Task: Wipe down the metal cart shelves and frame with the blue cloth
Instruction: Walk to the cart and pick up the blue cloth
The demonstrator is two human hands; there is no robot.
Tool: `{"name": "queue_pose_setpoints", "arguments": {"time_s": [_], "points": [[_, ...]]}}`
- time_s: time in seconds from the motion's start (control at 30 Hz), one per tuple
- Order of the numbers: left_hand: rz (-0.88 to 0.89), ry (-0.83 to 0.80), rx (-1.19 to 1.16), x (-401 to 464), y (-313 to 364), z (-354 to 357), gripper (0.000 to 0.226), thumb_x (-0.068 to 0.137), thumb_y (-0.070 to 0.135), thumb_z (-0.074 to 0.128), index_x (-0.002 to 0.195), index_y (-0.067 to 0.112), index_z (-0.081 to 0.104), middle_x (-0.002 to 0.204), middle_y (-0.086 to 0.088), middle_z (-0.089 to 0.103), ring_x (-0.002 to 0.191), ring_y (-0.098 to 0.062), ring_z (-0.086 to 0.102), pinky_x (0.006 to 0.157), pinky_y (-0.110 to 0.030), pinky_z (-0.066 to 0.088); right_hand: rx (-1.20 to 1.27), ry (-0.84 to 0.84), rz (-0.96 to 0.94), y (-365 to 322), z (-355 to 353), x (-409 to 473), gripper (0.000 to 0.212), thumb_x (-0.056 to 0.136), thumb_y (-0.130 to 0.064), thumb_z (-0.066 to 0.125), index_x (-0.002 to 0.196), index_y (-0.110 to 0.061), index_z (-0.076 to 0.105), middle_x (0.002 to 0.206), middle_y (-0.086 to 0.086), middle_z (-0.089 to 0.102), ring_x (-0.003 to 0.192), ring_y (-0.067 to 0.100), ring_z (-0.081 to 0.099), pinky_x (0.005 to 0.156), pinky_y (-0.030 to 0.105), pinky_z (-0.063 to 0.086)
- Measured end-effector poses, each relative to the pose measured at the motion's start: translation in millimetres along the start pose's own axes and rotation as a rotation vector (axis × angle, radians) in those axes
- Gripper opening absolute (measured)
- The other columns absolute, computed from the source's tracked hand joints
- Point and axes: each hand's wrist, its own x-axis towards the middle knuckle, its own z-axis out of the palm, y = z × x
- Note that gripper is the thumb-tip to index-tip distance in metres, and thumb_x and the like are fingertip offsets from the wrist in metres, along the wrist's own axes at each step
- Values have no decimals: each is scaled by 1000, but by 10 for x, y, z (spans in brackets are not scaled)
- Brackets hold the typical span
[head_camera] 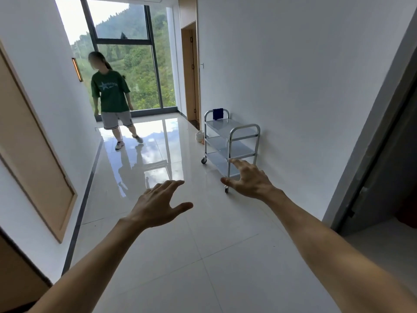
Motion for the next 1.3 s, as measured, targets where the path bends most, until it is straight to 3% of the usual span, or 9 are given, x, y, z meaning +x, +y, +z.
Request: {"name": "queue_pose_setpoints", "arguments": {"time_s": [0.27, 0.67, 0.8, 1.03, 1.3], "points": [[-46, 17, 22, 1639, -693, 204, 105, 66, 96, 13, 150, 35, 27, 155, 9, 36, 136, -19, 43, 105, -44, 39, 41, -30, -60, 329, 268, 1895, 81, 90, -61, 58, 154, -24, 27, 158, 6, 36, 141, 33, 38, 112, 57, 35], [-123, 60, -4, 3684, -1746, 495, 90, 76, 86, 27, 149, 35, 29, 154, 11, 38, 136, -17, 43, 102, -42, 41, 20, -44, -113, 558, 675, 4370, 80, 89, -63, 57, 153, -25, 28, 156, 5, 39, 138, 31, 41, 109, 59, 35], [-112, 58, -10, 4334, -2268, 638, 93, 74, 89, 23, 149, 36, 29, 154, 12, 38, 136, -17, 44, 103, -43, 41, 14, -37, -105, 546, 945, 5171, 80, 89, -62, 58, 154, -25, 29, 157, 6, 38, 138, 34, 41, 110, 59, 36], [-81, 41, -20, 5663, -3330, 660, 85, 79, 83, 34, 150, 36, 29, 154, 14, 38, 135, -14, 43, 104, -40, 39, 22, -30, -60, 352, 1309, 6685, 81, 88, -65, 56, 154, -28, 26, 159, 3, 35, 141, 32, 39, 111, 58, 35], [-36, 22, -60, 7082, -4366, 720, 104, 63, 97, 12, 149, 40, 27, 154, 16, 36, 137, -13, 41, 105, -39, 39, 46, 31, 17, 337, 1501, 8200, 77, 89, -63, 57, 151, -26, 32, 155, 3, 40, 139, 31, 41, 109, 53, 38]]}}
